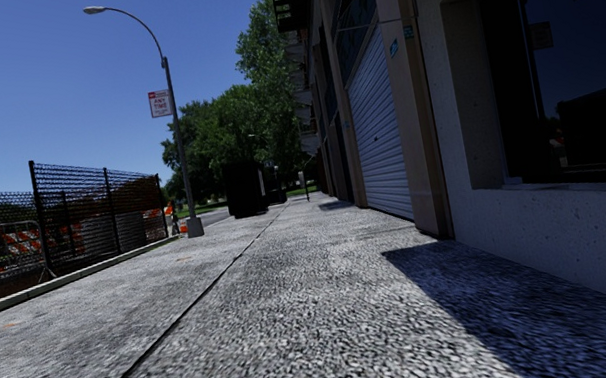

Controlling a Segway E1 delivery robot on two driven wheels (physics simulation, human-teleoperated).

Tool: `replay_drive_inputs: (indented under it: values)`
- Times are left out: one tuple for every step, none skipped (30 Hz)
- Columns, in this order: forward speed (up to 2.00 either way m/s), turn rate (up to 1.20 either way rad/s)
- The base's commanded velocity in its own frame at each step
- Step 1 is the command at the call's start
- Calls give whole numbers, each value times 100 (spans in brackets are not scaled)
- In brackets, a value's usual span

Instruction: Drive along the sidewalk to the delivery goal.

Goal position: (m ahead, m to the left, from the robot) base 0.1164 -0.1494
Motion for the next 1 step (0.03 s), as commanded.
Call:
replay_drive_inputs:
  values:
    - [0,0]
